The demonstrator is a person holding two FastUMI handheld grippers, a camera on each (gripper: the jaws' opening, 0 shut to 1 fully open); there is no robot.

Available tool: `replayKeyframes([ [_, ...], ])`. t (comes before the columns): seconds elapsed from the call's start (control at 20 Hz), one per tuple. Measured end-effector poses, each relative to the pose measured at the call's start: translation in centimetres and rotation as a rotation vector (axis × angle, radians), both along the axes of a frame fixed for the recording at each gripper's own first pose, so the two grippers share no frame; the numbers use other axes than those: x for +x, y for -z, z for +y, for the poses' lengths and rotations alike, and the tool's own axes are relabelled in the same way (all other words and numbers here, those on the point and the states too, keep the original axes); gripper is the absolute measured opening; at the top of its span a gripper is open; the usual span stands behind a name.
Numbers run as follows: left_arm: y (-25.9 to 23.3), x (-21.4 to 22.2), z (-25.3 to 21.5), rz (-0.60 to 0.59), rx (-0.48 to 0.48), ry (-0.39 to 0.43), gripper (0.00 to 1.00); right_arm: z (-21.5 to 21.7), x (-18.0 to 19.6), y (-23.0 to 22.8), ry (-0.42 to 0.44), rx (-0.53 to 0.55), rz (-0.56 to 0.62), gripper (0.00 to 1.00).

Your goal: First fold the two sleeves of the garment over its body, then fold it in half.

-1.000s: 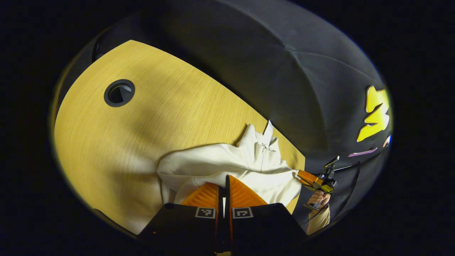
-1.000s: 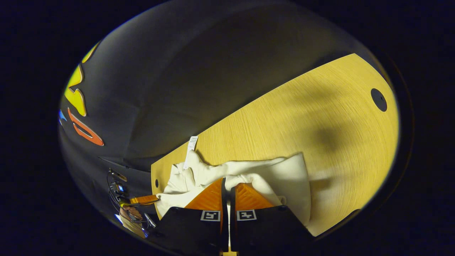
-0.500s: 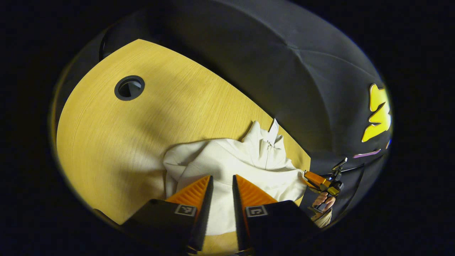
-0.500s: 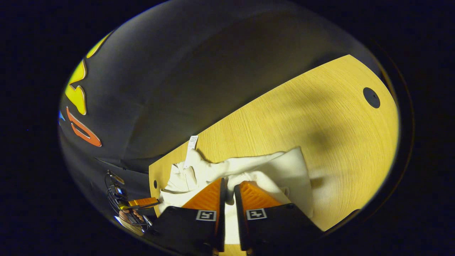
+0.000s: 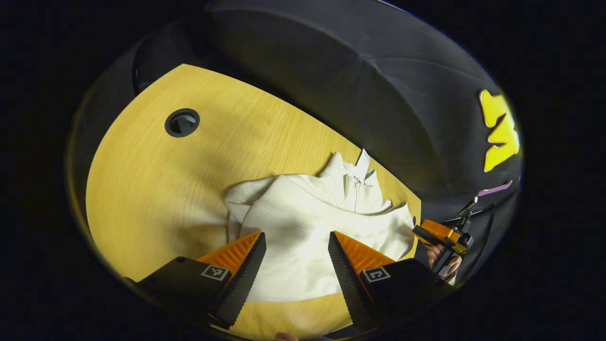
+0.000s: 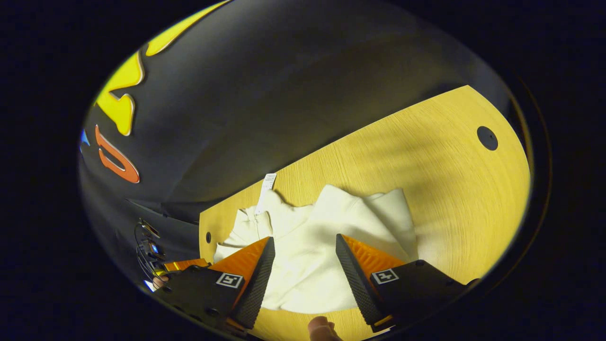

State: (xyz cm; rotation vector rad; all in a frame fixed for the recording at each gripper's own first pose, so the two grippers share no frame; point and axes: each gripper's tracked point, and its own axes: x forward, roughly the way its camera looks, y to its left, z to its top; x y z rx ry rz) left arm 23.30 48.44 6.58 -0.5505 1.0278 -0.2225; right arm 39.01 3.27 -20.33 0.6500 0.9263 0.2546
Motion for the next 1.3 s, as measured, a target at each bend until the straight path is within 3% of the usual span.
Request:
replayKeyframes([
  [0.35,-4.1,-5.6,0.1,-0.067,0.096,0.039,0.88,0.6,-6.0,-4.3,-0.052,-0.065,-0.046,0.83],
  [0.4,-4.8,-6.5,0.2,-0.085,0.121,0.038,1.00,0.8,-7.2,-5.3,-0.061,-0.067,-0.062,0.83],
  [0.45,-5.4,-7.7,0.4,-0.103,0.141,0.043,0.93,1.0,-8.6,-6.3,-0.071,-0.073,-0.080,0.83],
  [0.5,-6.2,-9.0,0.3,-0.119,0.157,0.047,0.97,1.1,-10.1,-6.9,-0.084,-0.091,-0.095,0.83],
  [0.9,-10.1,-18.5,1.3,-0.265,0.332,0.057,0.98,-1.2,-20.1,-10.3,-0.146,-0.336,-0.250,0.83],
  [1.2,-10.6,-24.8,1.0,-0.373,0.398,0.050,0.98,-3.1,-25.3,-12.5,-0.119,-0.537,-0.427,0.83],
  [1.3,-9.9,-27.4,0.4,-0.374,0.425,0.072,0.98,-2.8,-27.4,-12.7,-0.106,-0.549,-0.463,0.83],
])
